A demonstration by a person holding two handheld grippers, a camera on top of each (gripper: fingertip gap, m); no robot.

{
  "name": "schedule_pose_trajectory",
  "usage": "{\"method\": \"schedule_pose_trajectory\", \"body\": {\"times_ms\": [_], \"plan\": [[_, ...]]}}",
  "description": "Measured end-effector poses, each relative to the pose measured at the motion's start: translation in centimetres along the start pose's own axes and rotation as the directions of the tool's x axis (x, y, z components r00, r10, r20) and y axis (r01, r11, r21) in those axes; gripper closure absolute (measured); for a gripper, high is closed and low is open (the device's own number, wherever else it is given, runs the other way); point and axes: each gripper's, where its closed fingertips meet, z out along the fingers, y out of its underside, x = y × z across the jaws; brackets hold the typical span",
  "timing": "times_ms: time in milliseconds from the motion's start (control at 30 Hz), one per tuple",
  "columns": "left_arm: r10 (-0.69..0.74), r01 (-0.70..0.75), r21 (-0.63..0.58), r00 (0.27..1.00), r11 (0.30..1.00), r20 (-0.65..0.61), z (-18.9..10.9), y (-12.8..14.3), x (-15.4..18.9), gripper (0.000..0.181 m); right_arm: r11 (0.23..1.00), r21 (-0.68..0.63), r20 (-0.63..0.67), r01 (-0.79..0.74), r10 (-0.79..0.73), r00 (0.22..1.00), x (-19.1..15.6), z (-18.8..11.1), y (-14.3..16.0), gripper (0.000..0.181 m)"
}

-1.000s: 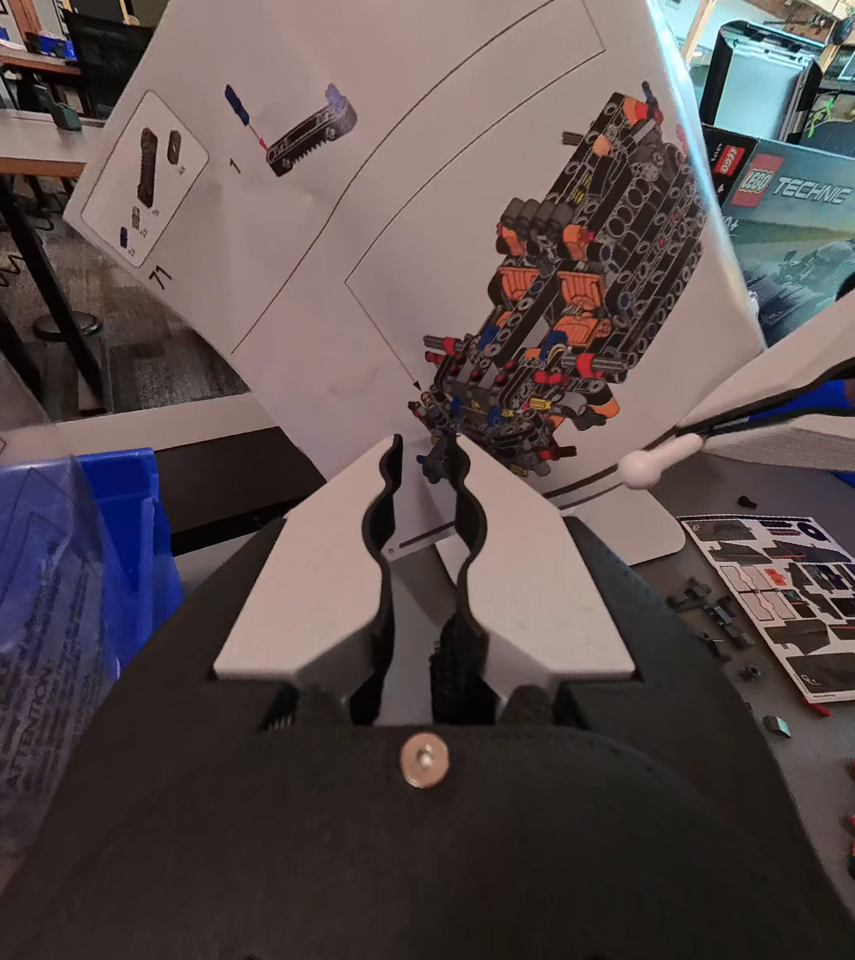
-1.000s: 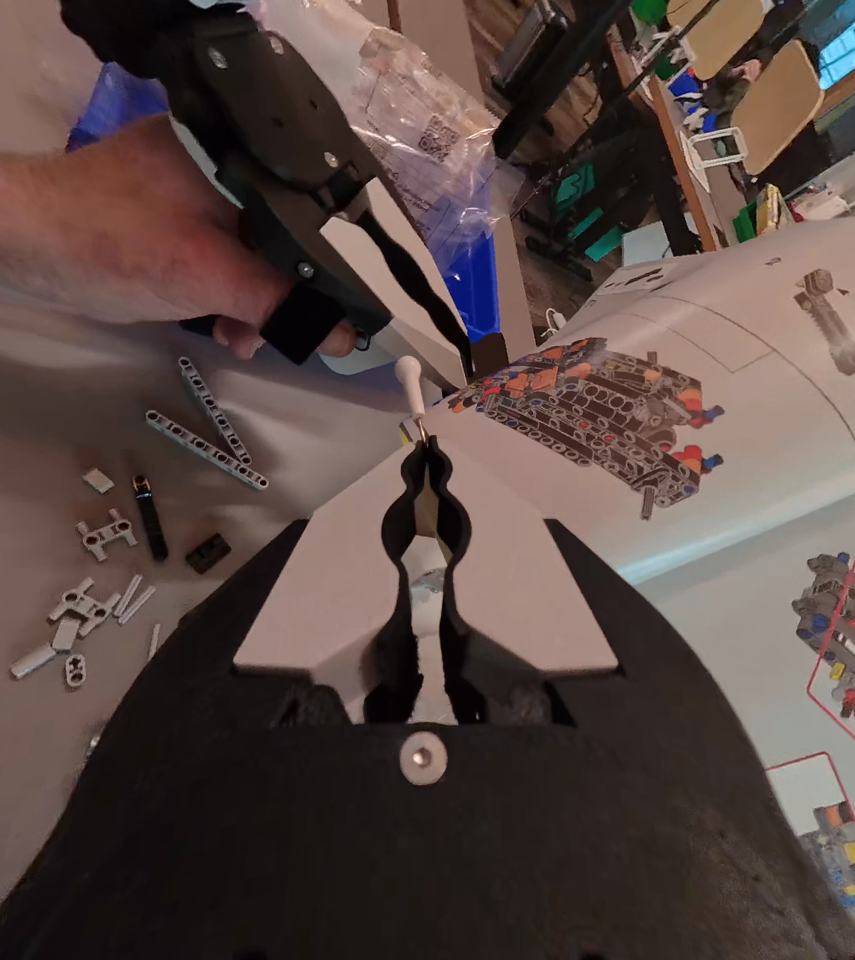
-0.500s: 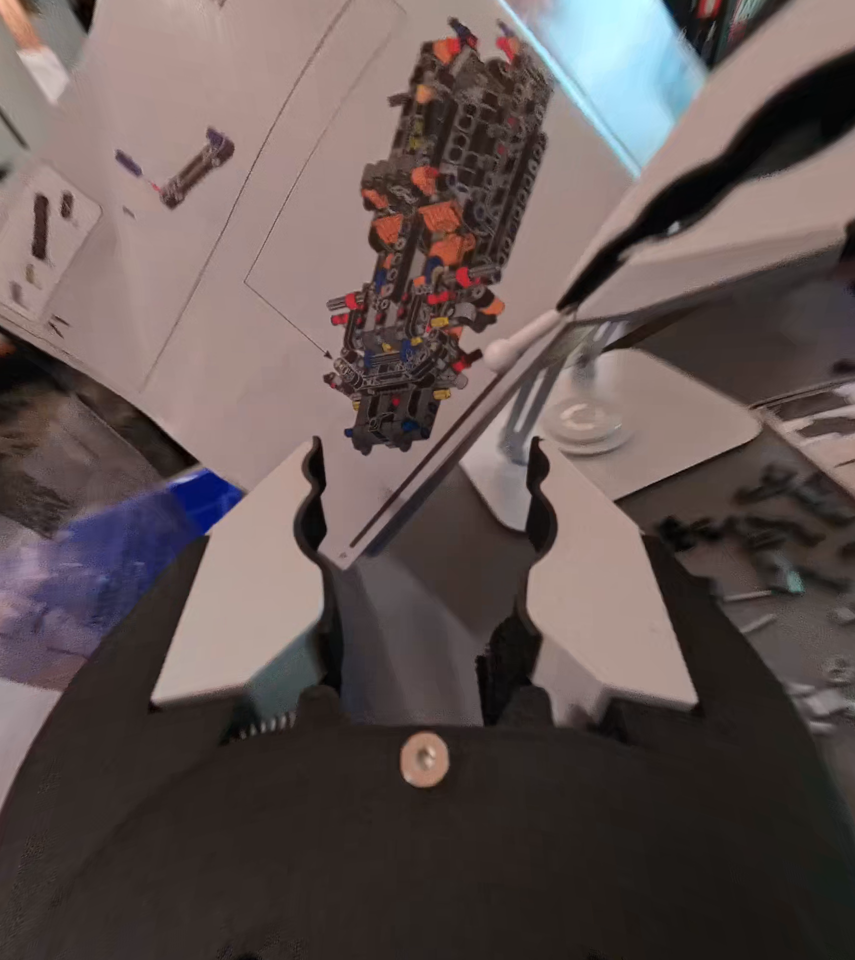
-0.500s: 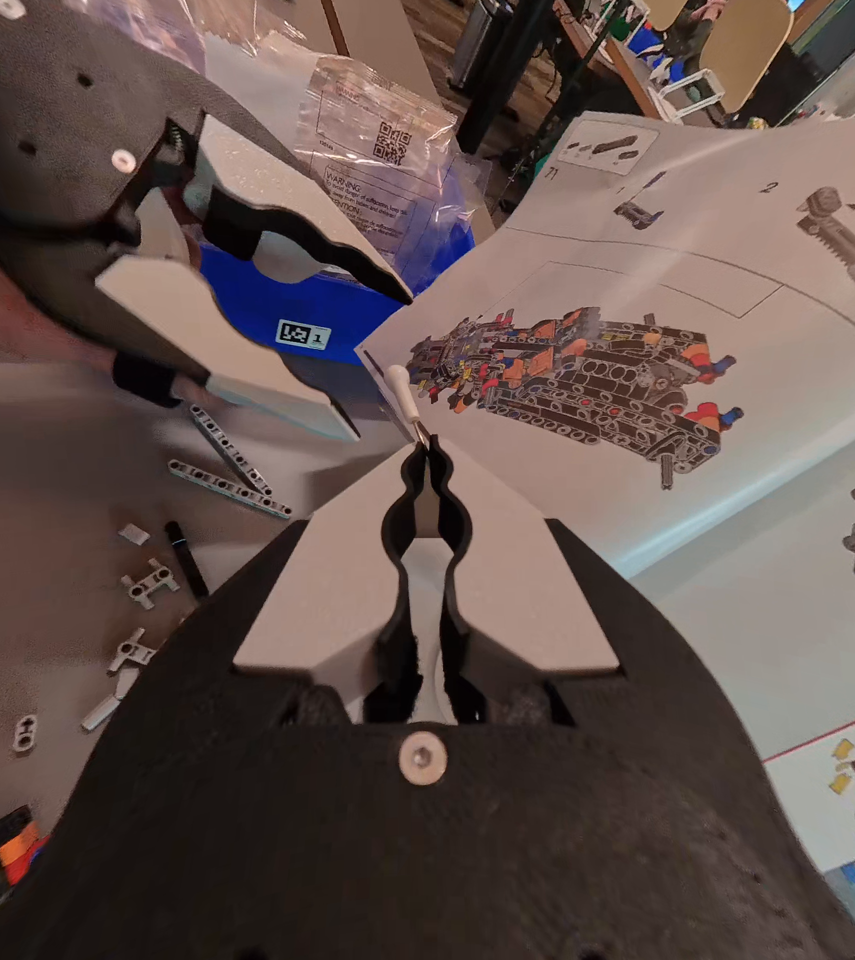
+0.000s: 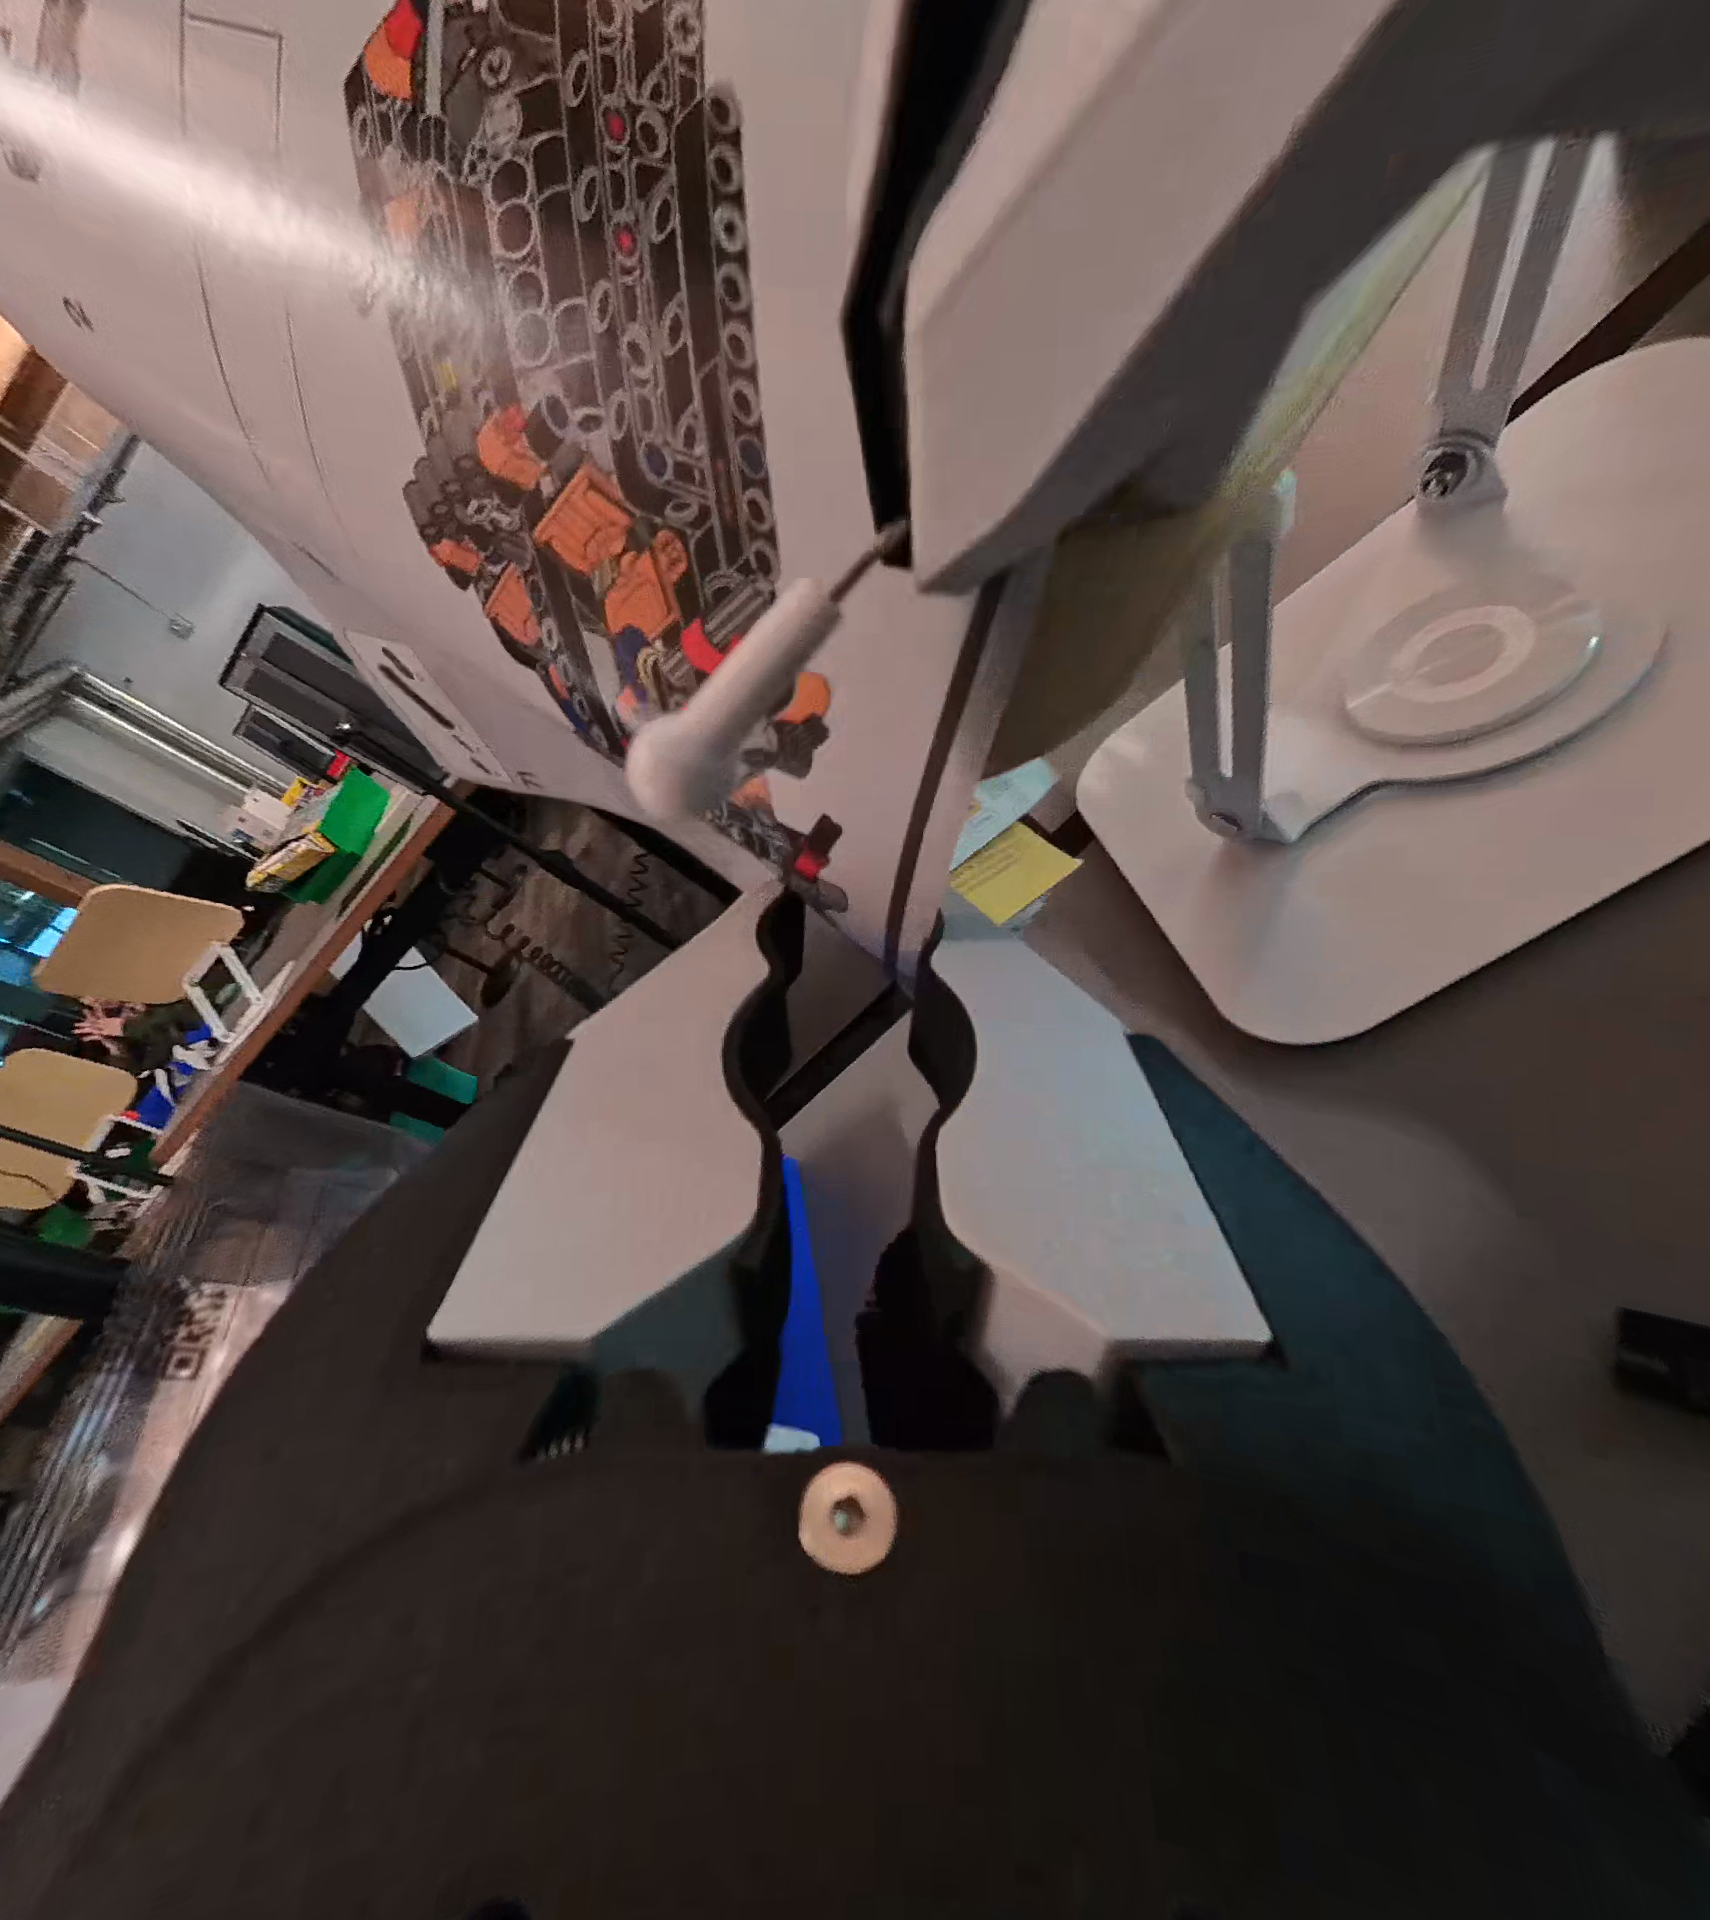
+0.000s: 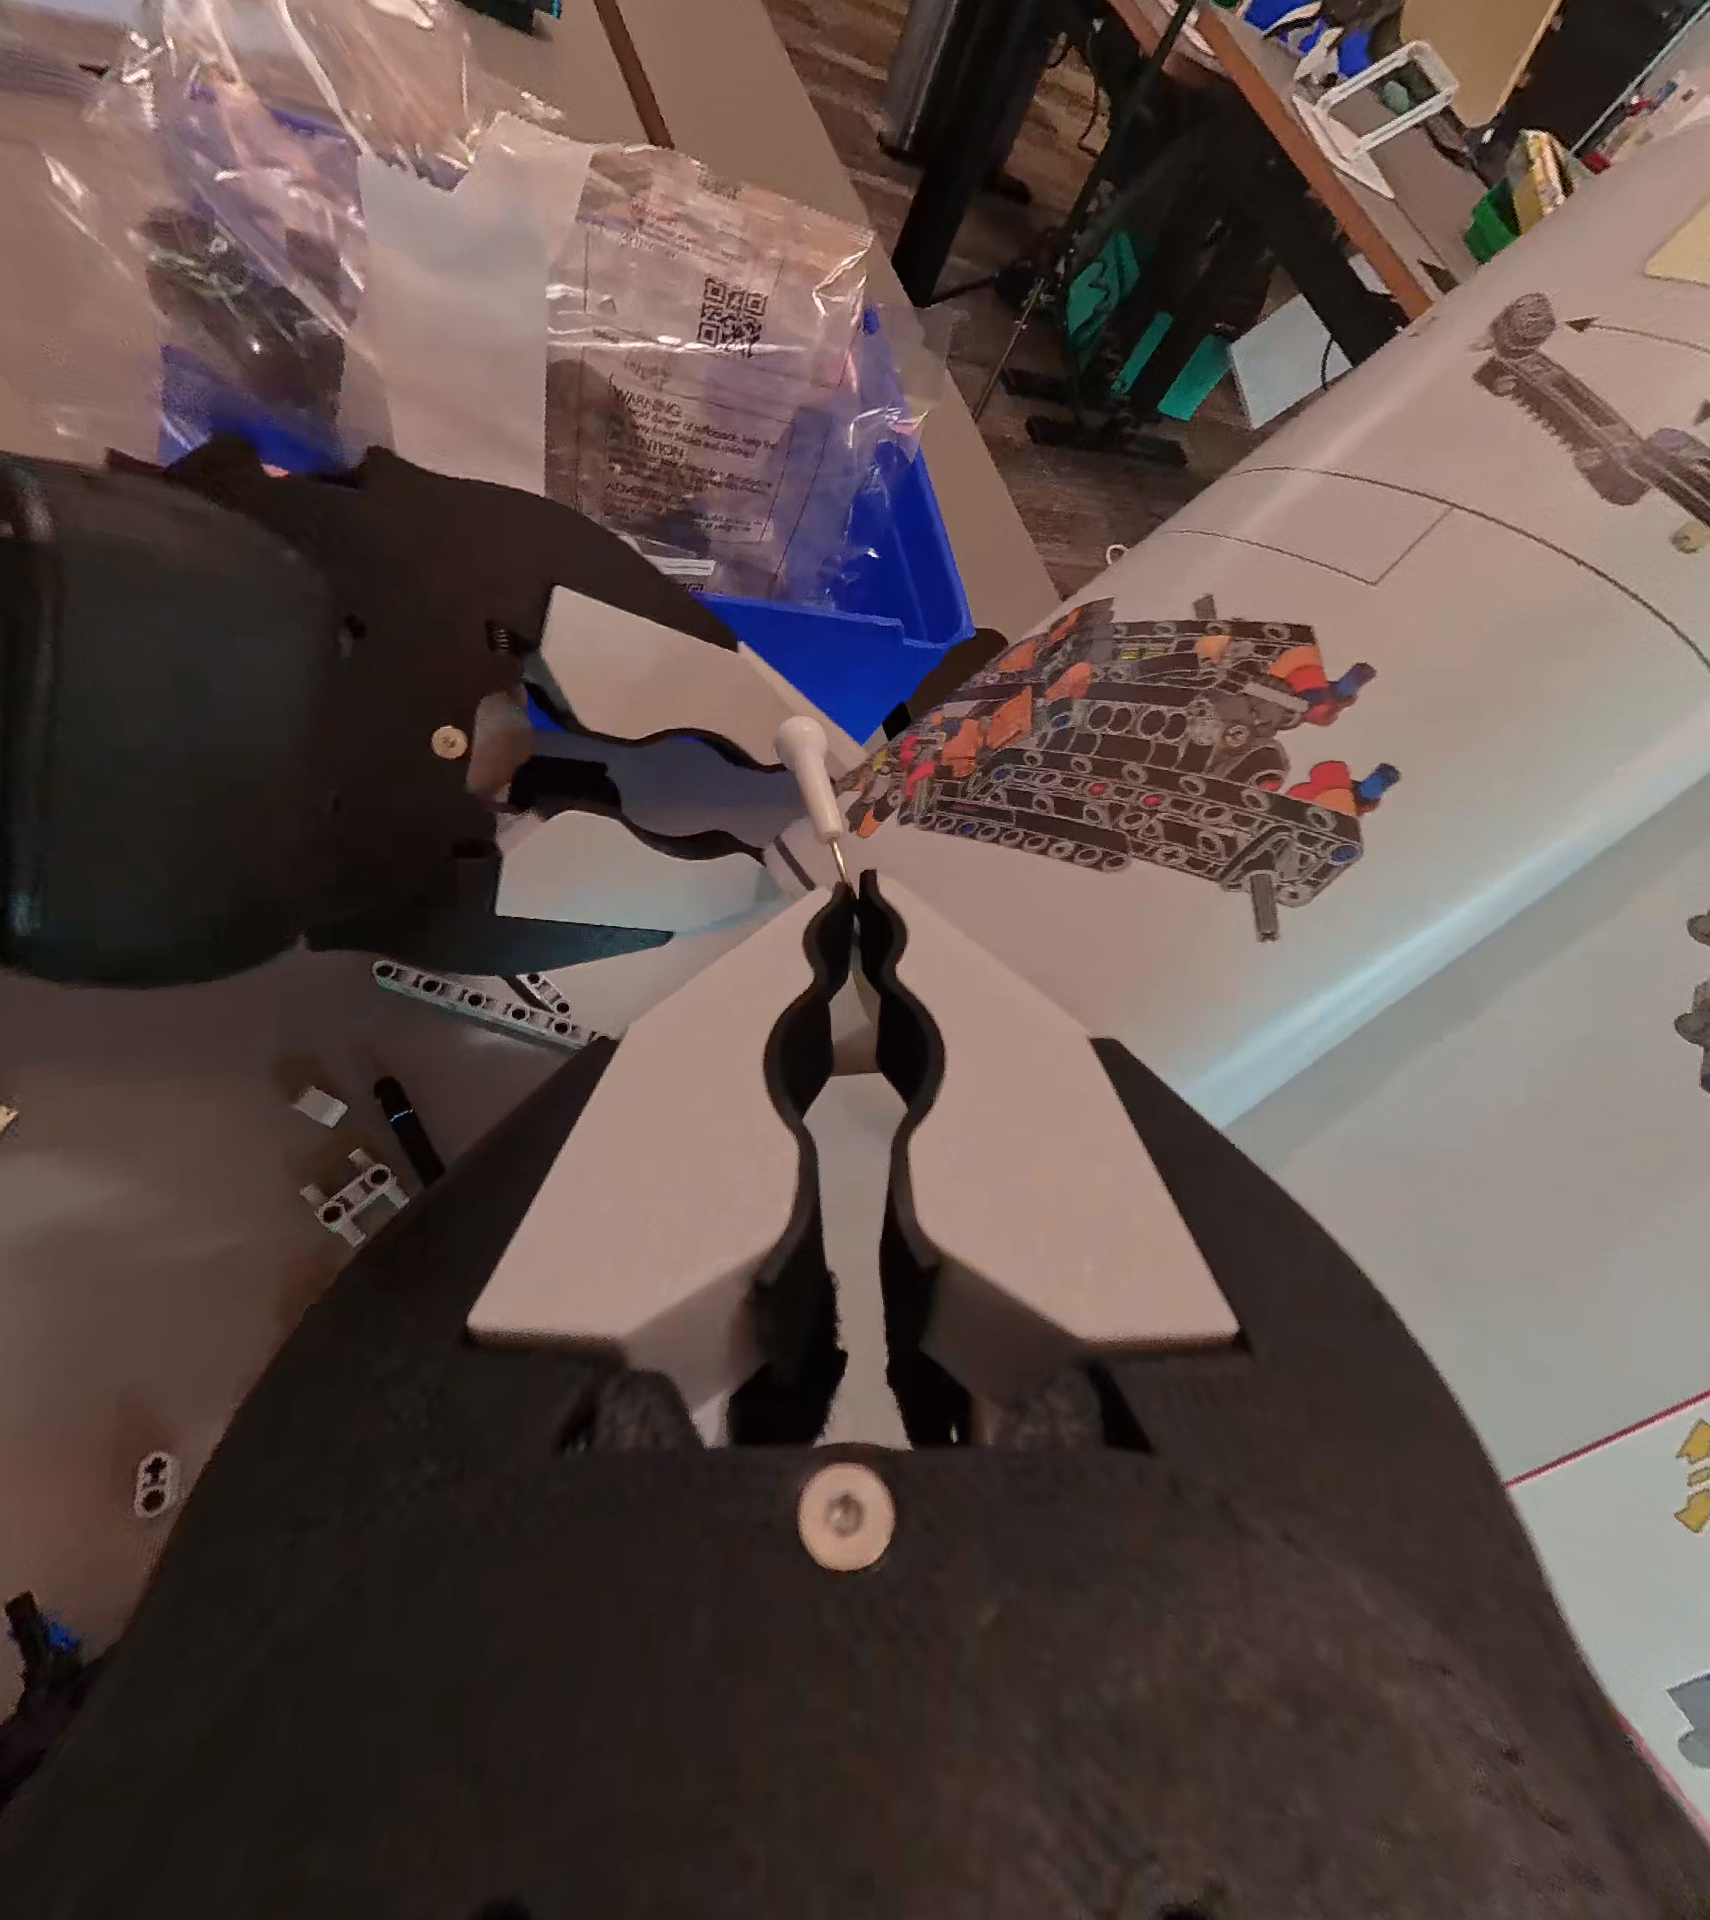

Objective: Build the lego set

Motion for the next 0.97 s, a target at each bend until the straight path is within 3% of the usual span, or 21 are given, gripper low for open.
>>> {"method": "schedule_pose_trajectory", "body": {"times_ms": [167, 300, 400, 500, 633, 800, 867, 967], "plan": [[0.075, -0.073, -0.041, 0.996, 0.997, 0.056, -1.0, 0.7, -1.0, 0.169, 0.996, 0.046, -0.086, -0.081, 0.085, 0.993, 1.5, 0.0, -0.6, 0.181], [0.1, -0.096, -0.054, 0.991, 0.994, 0.092, -2.4, 1.0, -1.9, 0.17, 0.999, 0.027, -0.175, -0.044, 0.048, 0.983, 2.5, 0.5, -0.6, 0.181], [0.116, -0.108, -0.089, 0.989, 0.99, 0.091, -3.1, 2.0, -1.6, 0.158, 0.999, 0.004, -0.185, -0.037, 0.037, 0.982, 2.7, 0.9, -0.4, 0.181], [0.085, -0.078, -0.078, 0.993, 0.994, 0.081, -5.1, 1.9, -1.6, 0.134, 1.0, -0.004, -0.202, -0.026, 0.025, 0.979, 2.6, 0.5, -0.8, 0.15], [0.038, -0.038, -0.044, 0.999, 0.998, 0.016, -8.4, 0.6, -1.7, 0.128, 0.999, -0.004, -0.27, 0.036, -0.036, 0.962, 2.8, -1.2, -1.7, 0.142], [-0.015, 0.015, -0.002, 0.997, 1.0, -0.071, -12.8, -0.8, -3.2, 0.126, 0.994, 0.001, -0.244, 0.105, -0.102, 0.964, 1.0, -3.4, -3.1, 0.145], [-0.032, 0.034, 0.022, 0.996, 0.999, -0.087, -14.6, -1.3, -4.5, 0.127, 0.989, 0.0, -0.155, 0.147, -0.145, 0.977, -1.1, -3.7, -3.3, 0.149], [-0.047, 0.055, 0.05, 0.99, 0.997, -0.135, -17.4, -1.5, -6.1, 0.132, 0.984, -0.055, -0.118, 0.17, -0.176, 0.977, -2.8, -4.4, -2.5, 0.154]]}}
